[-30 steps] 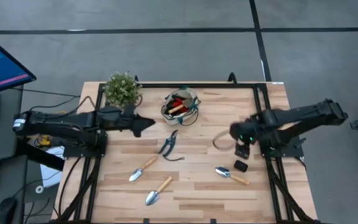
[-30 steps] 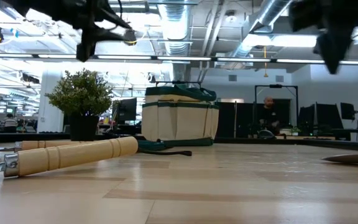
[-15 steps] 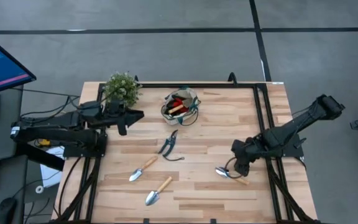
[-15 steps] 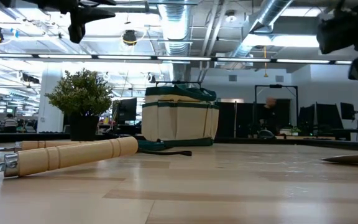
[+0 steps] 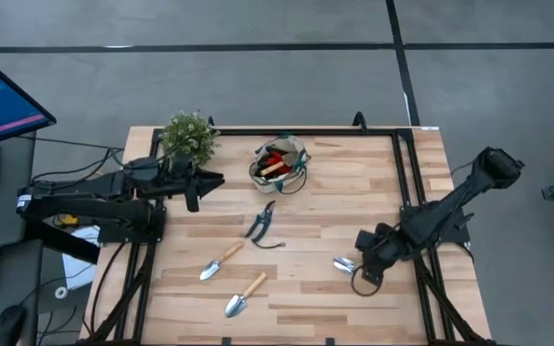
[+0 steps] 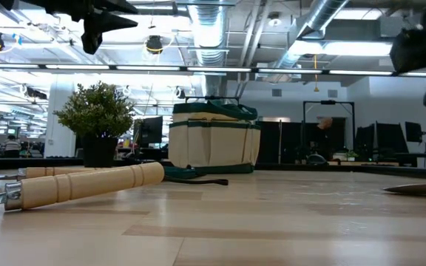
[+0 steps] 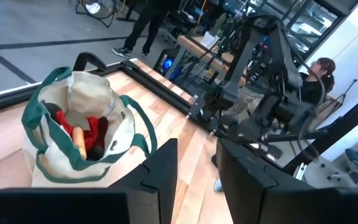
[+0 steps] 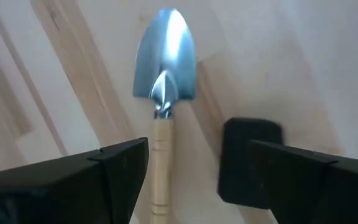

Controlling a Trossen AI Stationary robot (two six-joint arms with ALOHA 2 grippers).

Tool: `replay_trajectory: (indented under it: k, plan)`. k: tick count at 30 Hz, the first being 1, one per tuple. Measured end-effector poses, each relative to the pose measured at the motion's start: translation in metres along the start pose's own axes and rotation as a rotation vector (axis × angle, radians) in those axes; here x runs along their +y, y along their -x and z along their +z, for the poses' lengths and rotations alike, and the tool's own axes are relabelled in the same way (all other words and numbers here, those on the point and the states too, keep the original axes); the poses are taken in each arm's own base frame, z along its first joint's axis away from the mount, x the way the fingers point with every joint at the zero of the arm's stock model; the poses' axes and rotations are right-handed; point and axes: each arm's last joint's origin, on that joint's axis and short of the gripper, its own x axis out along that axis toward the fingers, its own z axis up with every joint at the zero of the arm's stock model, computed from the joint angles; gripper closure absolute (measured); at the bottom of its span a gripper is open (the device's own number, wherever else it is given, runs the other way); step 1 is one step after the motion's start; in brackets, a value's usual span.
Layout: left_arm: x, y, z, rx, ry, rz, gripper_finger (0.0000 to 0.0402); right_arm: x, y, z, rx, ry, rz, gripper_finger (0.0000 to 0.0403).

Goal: Pick & Place Garden tools in Gardening bag
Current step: Put the brown trowel into the light brown gardening bag

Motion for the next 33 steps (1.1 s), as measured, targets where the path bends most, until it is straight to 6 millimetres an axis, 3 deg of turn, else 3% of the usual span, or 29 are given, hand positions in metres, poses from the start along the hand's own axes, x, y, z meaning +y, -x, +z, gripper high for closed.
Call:
replay_trajectory:
  k: [12, 18, 21, 28, 33]
  plan:
    - [0.0, 0.0, 0.0, 0.0, -0.056, -0.001, 0.029, 0.025, -0.05, -0.005, 0.078, 0.044, -0.002, 0.0143]
    - [0.0, 0.0, 0.0, -0.001, -0.064, 0.003, 0.029, 0.025, -0.059, -0.006, 0.092, -0.002, -0.045, 0.0153]
    - [0.0, 0.0, 0.0, -0.001, -0.064, 0.003, 0.029, 0.024, -0.06, -0.006, 0.091, -0.011, -0.068, 0.0194]
    - [0.0, 0.0, 0.0, -0.001, -0.064, 0.002, 0.029, 0.019, -0.061, -0.007, 0.09, -0.033, -0.117, 0.0348]
    - [0.0, 0.0, 0.0, -0.001, -0.079, 0.003, 0.029, 0.021, -0.06, -0.005, 0.089, -0.041, -0.114, 0.0351]
